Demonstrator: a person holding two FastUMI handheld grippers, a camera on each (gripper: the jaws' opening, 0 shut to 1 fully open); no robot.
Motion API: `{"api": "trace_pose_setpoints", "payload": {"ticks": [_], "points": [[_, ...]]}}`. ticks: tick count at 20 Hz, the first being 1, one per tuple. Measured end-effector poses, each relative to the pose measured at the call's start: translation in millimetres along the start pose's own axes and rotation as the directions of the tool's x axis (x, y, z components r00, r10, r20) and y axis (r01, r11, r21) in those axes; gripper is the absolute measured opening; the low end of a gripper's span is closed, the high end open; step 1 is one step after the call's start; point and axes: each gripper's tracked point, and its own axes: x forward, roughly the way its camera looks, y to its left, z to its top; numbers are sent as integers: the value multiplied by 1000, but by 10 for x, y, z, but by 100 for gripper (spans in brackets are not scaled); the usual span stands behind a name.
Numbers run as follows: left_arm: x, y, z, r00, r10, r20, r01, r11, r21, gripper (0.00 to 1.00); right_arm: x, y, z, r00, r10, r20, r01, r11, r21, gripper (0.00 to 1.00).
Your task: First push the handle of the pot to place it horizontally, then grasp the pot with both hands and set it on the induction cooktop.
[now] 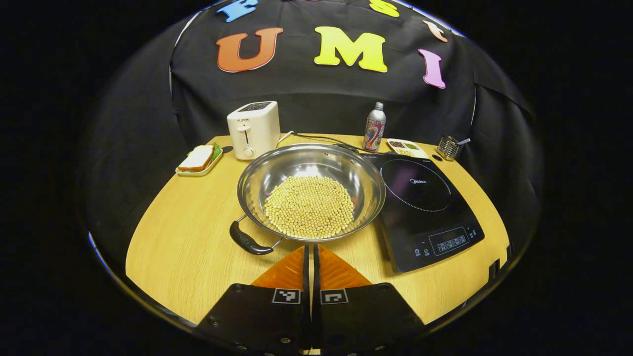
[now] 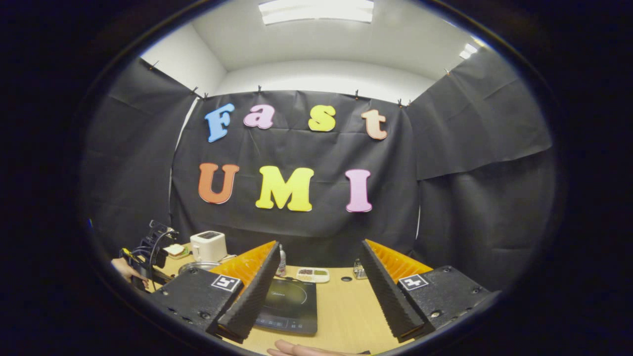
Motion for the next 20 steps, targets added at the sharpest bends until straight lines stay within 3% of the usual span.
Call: {"api": "trace_pose_setpoints", "payload": {"ticks": [7, 10, 18, 19, 20], "points": [[223, 167, -82, 998, -3, -63, 2, 1000, -16, 0, 65, -74, -42, 1000, -13, 1, 13, 1000, 10, 97], [335, 317, -161, 995, 28, -91, -29, 1000, -12, 0, 142, -142, -92, 999, -33, -7, 33, 999, 14, 97], [392, 503, -153, 996, 6, -92, -9, 1000, -27, 0, 301, -25, -114, 999, -13, -35, 14, 1000, 23, 100], [408, 556, -146, 995, 10, -95, -13, 1000, -24, 7, 334, -51, -115, 999, -22, -36, 22, 999, 22, 97], [421, 601, -135, 995, 16, -96, -18, 1000, -21, 0, 363, -50, -122, 999, -27, -37, 28, 999, 20, 97]]}}
